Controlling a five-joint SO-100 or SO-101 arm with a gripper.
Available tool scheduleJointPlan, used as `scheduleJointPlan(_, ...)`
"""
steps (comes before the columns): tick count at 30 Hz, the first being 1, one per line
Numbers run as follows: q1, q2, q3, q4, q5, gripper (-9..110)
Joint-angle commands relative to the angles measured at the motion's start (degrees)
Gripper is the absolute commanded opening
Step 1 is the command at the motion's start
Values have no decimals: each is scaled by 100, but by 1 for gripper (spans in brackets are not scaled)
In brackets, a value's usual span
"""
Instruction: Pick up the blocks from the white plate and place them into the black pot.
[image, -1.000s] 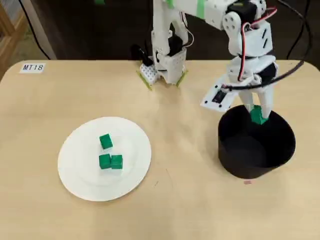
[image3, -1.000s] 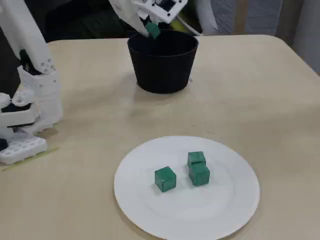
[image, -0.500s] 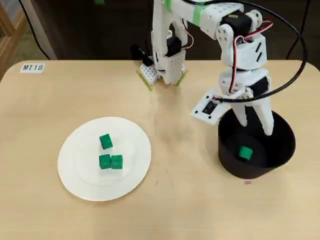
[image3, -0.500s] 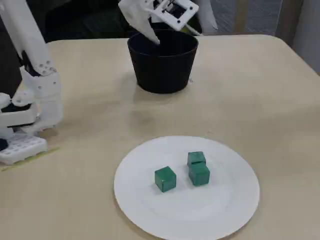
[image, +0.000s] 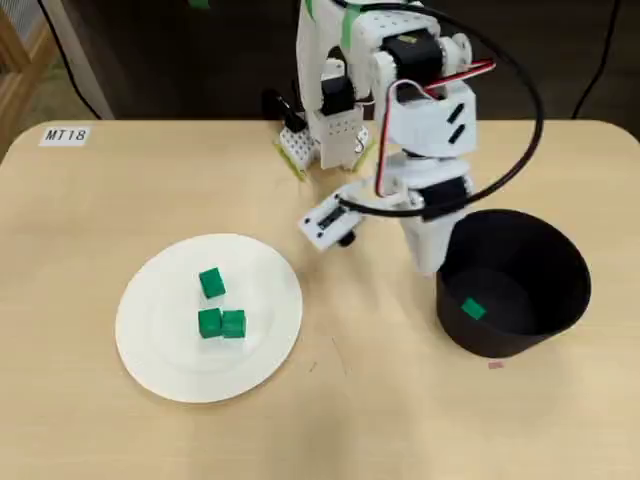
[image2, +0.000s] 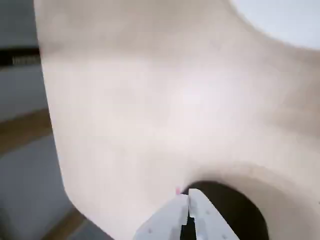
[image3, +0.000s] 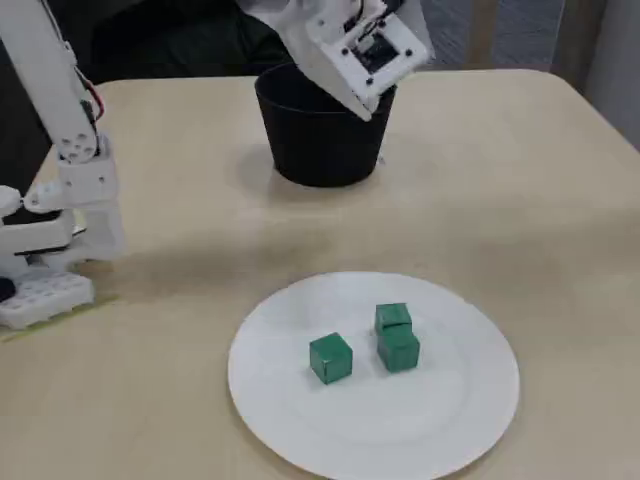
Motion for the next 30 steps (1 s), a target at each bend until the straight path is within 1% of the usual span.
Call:
scheduleJointPlan(1, 809, 272, -325, 176, 360, -2)
scheduleJointPlan(9, 2540, -290, -439, 1354, 1652, -2)
scheduleJointPlan(17, 3349, -721, -439, 1872, 2953, -2)
scheduleJointPlan(26, 4069, -1266, -606, 1802, 3234, -2)
scheduleJointPlan(30, 4148, -1494, -800, 1872, 3261, -2)
